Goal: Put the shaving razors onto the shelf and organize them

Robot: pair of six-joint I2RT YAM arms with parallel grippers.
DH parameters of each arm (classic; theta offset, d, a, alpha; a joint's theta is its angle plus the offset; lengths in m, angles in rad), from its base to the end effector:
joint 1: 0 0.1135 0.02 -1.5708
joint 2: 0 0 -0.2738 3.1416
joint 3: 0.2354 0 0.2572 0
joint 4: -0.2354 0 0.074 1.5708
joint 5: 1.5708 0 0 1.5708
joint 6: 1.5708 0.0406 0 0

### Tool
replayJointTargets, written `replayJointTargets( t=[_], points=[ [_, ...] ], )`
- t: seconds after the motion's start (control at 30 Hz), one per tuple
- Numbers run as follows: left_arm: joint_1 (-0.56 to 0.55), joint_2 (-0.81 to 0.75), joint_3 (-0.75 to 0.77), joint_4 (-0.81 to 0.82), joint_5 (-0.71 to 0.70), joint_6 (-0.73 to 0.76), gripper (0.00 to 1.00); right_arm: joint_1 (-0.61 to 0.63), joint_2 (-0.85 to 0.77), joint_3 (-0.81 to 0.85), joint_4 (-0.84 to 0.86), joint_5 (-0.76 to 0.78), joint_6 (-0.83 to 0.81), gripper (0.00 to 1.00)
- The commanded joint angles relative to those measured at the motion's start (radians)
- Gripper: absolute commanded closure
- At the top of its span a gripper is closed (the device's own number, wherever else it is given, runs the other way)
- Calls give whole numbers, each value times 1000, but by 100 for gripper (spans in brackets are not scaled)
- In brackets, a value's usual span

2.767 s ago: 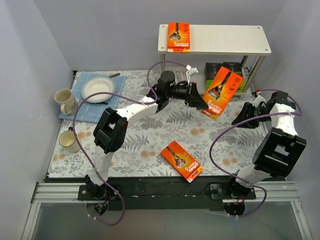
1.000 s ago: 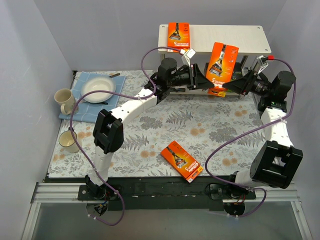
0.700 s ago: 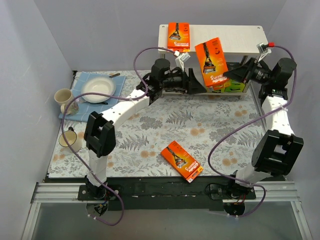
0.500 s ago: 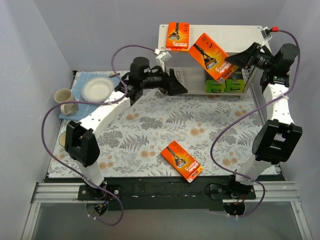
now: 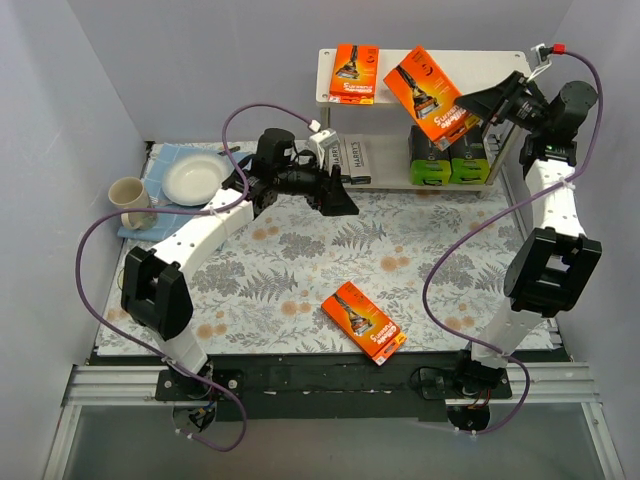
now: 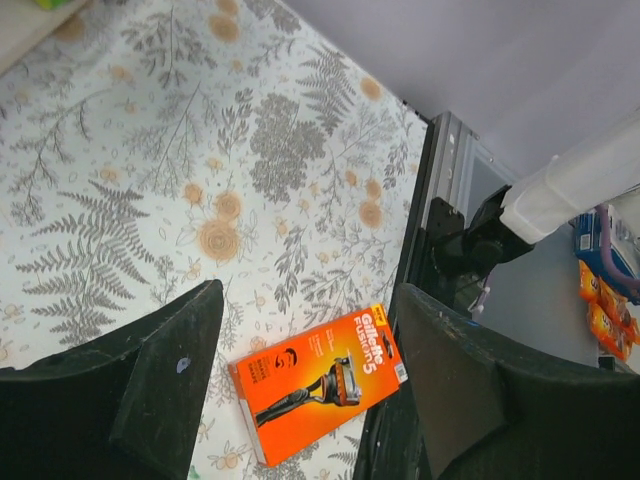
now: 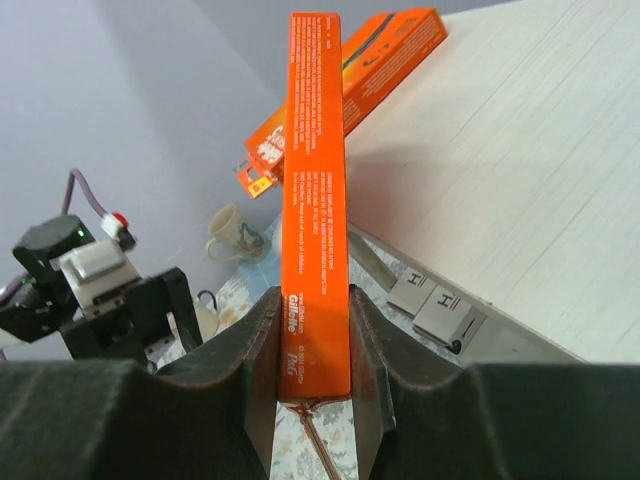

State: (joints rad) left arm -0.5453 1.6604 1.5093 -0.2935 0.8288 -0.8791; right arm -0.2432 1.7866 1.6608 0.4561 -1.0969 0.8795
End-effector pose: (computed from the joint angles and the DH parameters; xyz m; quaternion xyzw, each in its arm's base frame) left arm 0.3199 -0.2291 0.3642 0.0834 0.7990 -0.5770 0.1474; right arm 0.4181 -0.0665 0.4391 -0.0951 0.6457 0.5050 0.5647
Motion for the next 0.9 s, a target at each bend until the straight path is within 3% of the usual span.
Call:
replayJointTargets(
  t=[0.0,0.2,0.67,0.77,0.8,0.87],
  points=[
    [1,25,51,-71,26,69,31,-5,-15,70,145,117,101,82],
    [-2,62,80,-131,-8,121,31,10,26,102,70,316,136,82],
    [-113,90,95,-162,-149,189,30,77,160,278,-192,520,162,81],
    [-127,98,107,-165,-157,192,30,104,171,303,-259,555,157,68],
    [-128,101,114,-164,-160,195,30,111,169,301,-278,568,162,58],
    [-133,102,118,-161,-169,195,30,120,160,307,-325,601,167,47]
  ],
)
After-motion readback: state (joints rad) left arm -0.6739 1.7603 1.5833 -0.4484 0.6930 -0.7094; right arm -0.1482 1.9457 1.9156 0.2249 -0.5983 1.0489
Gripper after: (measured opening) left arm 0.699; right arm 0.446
